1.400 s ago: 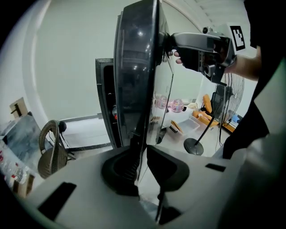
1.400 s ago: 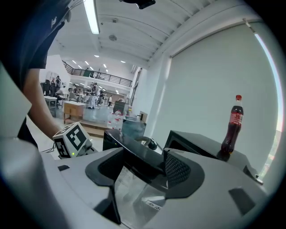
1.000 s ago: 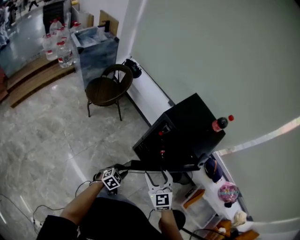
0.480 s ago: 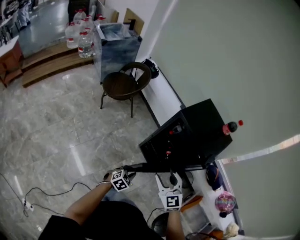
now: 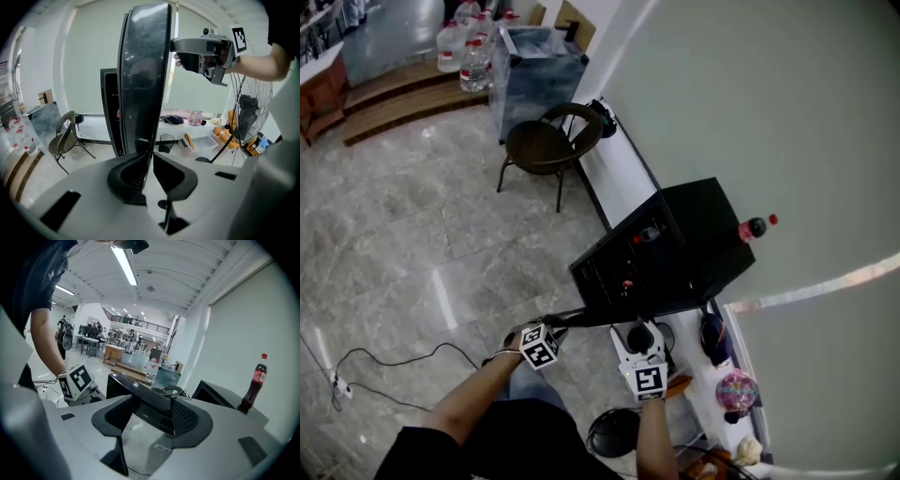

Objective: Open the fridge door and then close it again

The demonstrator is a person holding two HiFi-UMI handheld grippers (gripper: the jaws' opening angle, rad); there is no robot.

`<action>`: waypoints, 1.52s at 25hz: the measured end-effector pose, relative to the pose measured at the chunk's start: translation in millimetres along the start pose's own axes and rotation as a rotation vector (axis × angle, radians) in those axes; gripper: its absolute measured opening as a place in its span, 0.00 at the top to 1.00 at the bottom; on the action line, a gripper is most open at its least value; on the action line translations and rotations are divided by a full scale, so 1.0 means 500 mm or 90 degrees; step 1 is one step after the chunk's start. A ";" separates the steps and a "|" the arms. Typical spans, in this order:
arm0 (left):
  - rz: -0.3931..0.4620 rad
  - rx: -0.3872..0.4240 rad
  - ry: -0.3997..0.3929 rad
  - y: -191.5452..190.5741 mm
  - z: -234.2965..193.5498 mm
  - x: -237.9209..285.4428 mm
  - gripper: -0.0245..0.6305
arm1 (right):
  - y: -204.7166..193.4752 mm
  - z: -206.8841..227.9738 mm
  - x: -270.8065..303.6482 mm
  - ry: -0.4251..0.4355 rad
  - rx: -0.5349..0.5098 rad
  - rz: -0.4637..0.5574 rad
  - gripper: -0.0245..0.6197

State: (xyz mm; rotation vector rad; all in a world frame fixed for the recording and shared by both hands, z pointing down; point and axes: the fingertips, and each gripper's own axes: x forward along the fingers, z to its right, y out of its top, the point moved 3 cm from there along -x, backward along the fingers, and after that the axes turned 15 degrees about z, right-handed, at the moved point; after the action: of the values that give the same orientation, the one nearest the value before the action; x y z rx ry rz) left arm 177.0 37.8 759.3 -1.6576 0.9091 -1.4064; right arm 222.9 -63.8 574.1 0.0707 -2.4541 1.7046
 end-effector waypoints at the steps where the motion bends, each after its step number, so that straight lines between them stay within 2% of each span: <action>1: -0.001 -0.004 0.003 -0.002 0.010 0.001 0.90 | -0.001 -0.002 -0.007 0.005 -0.009 -0.002 0.57; 7: -0.005 -0.026 0.035 -0.019 0.079 -0.009 0.90 | 0.001 -0.025 -0.051 0.075 -0.052 -0.006 0.57; 12: 0.003 -0.041 0.068 -0.028 0.111 -0.011 0.90 | -0.002 -0.033 -0.067 0.142 -0.062 0.000 0.57; 17: -0.004 -0.051 0.079 -0.034 0.145 -0.011 0.90 | -0.008 -0.037 -0.086 0.182 -0.049 0.005 0.57; 29: 0.004 -0.063 0.099 -0.041 0.179 -0.018 0.90 | -0.008 -0.047 -0.111 0.216 -0.031 0.031 0.57; 33: 0.011 -0.064 0.106 -0.038 0.160 -0.018 0.90 | -0.004 -0.043 -0.098 0.204 -0.030 0.038 0.57; 38: 0.019 -0.073 0.072 -0.040 0.134 -0.024 0.90 | 0.002 -0.045 -0.082 0.177 -0.019 0.034 0.57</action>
State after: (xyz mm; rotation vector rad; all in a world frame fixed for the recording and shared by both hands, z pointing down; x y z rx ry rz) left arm 242.5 64.6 765.1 -1.6542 1.0928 -1.4640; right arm 265.4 -44.7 574.8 -0.2219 -2.2937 1.5762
